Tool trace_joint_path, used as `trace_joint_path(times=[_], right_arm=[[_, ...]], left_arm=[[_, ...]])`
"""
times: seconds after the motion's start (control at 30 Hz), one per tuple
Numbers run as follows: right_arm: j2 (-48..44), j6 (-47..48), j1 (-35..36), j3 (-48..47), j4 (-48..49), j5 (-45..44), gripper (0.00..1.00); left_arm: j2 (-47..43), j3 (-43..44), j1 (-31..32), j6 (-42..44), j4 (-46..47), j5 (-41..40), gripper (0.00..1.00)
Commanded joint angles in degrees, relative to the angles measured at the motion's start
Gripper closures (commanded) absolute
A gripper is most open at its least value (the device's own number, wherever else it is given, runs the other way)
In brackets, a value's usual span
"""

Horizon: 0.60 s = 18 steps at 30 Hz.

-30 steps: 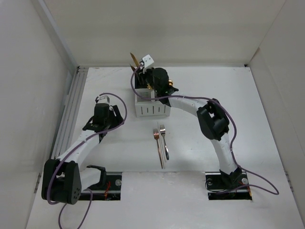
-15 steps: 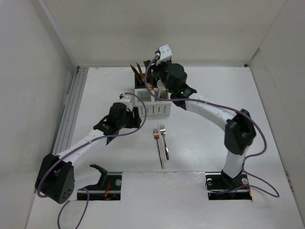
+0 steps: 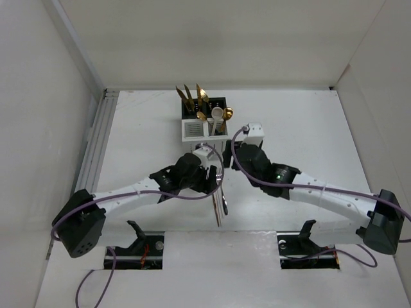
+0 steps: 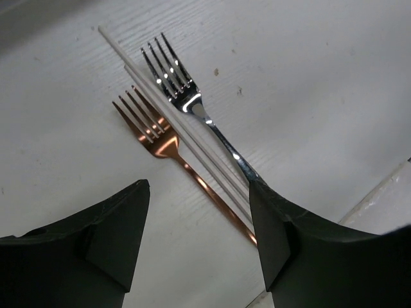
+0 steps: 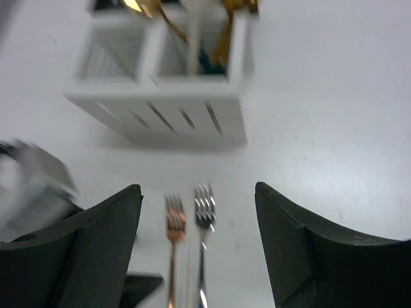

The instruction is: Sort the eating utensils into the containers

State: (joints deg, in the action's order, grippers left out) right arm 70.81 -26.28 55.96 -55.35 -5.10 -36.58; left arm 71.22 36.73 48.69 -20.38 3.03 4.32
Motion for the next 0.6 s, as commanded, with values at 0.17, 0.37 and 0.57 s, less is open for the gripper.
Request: trace_joint_path(times=[0.17,0.37,0.57], right_arm=[[-4.9,-21.5,4.1,5.9,-20.7,-6.8,0.25],[-6.7,-22.1,4.1,7.0,-20.2,-9.7,0.25],[-6.7,-26.0,4.1,7.0,-23.9,-11.7,0.25]], left_arm=[[2.8,-1.0,-0.1,-8.3,-6.5,0.3,0.53],[4.5,-1.5,0.4,-8.3,-7.7,1.7,0.58],[6.2,-0.3,2.4,-7.7,-6.5,3.9,0.47]])
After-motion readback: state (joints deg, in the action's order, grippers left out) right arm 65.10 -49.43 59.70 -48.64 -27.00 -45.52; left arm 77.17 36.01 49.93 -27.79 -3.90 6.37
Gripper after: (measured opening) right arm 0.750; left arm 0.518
